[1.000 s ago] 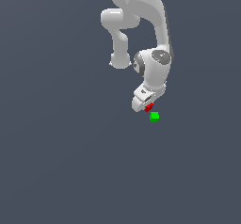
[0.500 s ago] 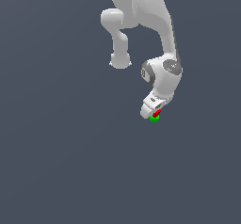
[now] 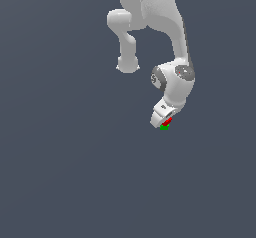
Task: Stack the red cube on top of the green cube.
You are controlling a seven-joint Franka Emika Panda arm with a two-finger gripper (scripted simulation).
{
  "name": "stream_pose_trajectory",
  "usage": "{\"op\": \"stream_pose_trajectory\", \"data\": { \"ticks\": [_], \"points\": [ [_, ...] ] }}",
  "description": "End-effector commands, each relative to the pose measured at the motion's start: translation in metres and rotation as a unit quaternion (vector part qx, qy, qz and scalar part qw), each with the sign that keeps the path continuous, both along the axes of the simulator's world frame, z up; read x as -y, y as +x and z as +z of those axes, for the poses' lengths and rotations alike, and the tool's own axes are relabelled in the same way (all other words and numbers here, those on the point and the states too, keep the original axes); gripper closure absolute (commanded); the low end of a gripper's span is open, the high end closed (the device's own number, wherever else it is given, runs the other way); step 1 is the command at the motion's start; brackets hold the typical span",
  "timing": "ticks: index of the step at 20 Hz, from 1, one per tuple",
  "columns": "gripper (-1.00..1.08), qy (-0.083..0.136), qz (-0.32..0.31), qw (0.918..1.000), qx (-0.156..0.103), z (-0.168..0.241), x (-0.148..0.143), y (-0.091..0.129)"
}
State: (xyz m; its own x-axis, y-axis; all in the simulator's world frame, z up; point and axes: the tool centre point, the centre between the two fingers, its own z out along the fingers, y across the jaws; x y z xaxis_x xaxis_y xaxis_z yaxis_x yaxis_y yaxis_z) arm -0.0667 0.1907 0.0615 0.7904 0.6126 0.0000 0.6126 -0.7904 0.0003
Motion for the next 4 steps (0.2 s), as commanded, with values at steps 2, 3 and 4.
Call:
{"op": "stream_pose_trajectory", "data": {
  "ticks": [2, 3, 4],
  "points": [
    [-0.92, 0.0, 0.0, 1.0, 0.0, 0.0, 0.0, 0.0001],
    [-0.92, 0.0, 0.0, 1.0, 0.0, 0.0, 0.0, 0.0001],
    [-0.92, 0.0, 0.0, 1.0, 0.0, 0.0, 0.0, 0.0001]
  ]
}}
